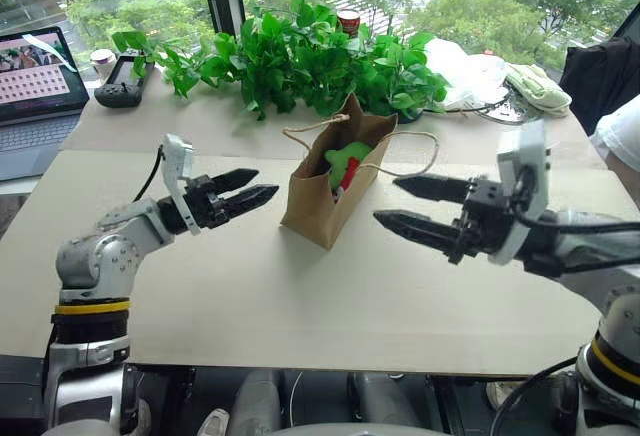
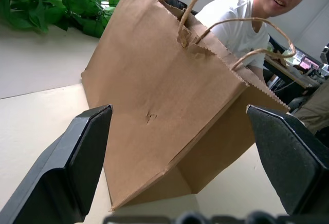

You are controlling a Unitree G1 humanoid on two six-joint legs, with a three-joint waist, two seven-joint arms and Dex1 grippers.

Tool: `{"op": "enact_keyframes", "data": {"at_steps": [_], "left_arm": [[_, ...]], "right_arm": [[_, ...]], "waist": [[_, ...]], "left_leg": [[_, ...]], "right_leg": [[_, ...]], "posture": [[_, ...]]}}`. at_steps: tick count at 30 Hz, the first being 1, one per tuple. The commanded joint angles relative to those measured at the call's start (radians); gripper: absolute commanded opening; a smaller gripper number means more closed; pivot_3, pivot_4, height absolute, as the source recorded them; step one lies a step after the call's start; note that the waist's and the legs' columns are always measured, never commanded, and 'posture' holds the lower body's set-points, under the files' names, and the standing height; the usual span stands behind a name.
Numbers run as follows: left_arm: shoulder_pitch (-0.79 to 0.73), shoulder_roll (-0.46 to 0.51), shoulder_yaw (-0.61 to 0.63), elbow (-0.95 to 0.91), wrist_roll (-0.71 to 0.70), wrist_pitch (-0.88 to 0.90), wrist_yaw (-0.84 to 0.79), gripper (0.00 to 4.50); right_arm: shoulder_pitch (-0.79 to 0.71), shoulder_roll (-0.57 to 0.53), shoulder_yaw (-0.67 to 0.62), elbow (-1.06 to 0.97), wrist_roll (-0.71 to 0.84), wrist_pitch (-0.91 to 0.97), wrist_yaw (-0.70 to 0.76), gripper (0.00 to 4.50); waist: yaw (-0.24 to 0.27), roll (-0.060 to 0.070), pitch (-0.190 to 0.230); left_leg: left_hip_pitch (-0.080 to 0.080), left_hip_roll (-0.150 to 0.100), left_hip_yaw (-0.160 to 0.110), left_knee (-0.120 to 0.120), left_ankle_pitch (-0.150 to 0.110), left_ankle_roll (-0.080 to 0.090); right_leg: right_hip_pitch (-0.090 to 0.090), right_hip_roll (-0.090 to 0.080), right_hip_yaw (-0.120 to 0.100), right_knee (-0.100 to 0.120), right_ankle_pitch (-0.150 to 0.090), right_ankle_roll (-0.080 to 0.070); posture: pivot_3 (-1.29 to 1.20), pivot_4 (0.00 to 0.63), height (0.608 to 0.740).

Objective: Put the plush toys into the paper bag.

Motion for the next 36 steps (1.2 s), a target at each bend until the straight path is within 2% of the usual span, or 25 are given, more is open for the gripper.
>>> {"op": "enact_keyframes", "data": {"at_steps": [1, 3, 7, 11, 16, 24, 36], "left_arm": [[0.008, 0.0, -0.025, -0.039, 0.044, -0.075, -0.021, 4.5], [0.015, 0.0, -0.039, -0.038, 0.064, -0.099, -0.031, 4.5], [0.012, -0.004, -0.077, -0.025, 0.113, -0.156, -0.046, 4.5], [0.007, -0.026, -0.129, -0.016, 0.175, -0.22, -0.046, 4.5], [-0.005, -0.062, -0.17, -0.003, 0.234, -0.277, -0.031, 4.5], [0.029, -0.112, -0.224, -0.07, 0.275, -0.296, 0.001, 4.5], [0.009, -0.213, -0.266, -0.04, 0.419, -0.356, 0.178, 4.5]], "right_arm": [[0.011, -0.047, 0.151, 0.024, -0.138, -0.084, -0.033, 2.06], [0.004, -0.069, 0.251, 0.075, -0.243, -0.121, -0.065, 1.3], [-0.083, -0.033, 0.406, 0.259, -0.443, -0.181, -0.182, 0.01], [-0.182, 0.078, 0.464, 0.365, -0.512, -0.206, -0.233, 0.01], [-0.246, 0.158, 0.474, 0.387, -0.541, -0.195, -0.25, 0.01], [-0.276, 0.233, 0.476, 0.406, -0.575, -0.18, -0.278, 0.01], [-0.28, 0.287, 0.476, 0.414, -0.598, -0.166, -0.299, 0.01]], "waist": [[0.0, 0.0, 0.0], [-0.002, 0.0, 0.0], [-0.004, 0.0, 0.0], [-0.003, 0.0, 0.0], [0.004, 0.0, 0.0], [0.002, 0.0, 0.0], [0.001, 0.0, 0.0]], "left_leg": [[0.0, 0.0, 0.0, 0.0, 0.0, 0.0], [0.0, 0.0, 0.0, 0.0, 0.0, 0.0], [0.0, 0.0, 0.001, 0.0, 0.0, 0.0], [-0.001, 0.0, 0.001, 0.0, 0.001, 0.0], [-0.003, 0.0, 0.001, 0.0, 0.001, 0.0], [-0.002, 0.0, 0.002, 0.0, 0.001, 0.0], [-0.002, 0.0, 0.001, 0.0, 0.001, 0.0]], "right_leg": [[0.0, 0.0, 0.0, 0.0, 0.0, 0.0], [-0.001, 0.0, 0.0, 0.0, 0.0, 0.0], [-0.001, 0.0, 0.001, 0.0, 0.0, 0.0], [-0.002, 0.001, 0.001, 0.001, 0.0, 0.0], [-0.002, 0.001, 0.0, 0.0, 0.0, 0.0], [-0.002, 0.0, 0.0, 0.001, 0.0, 0.0], [-0.002, 0.0, 0.0, 0.001, 0.0, 0.0]], "posture": [[0.0, 0.15, 0.74], [0.0, 0.15, 0.74], [0.0, 0.15, 0.74], [0.0, 0.15, 0.74], [0.0, 0.15, 0.74], [0.0, 0.15, 0.74], [0.0, 0.15, 0.74]]}}
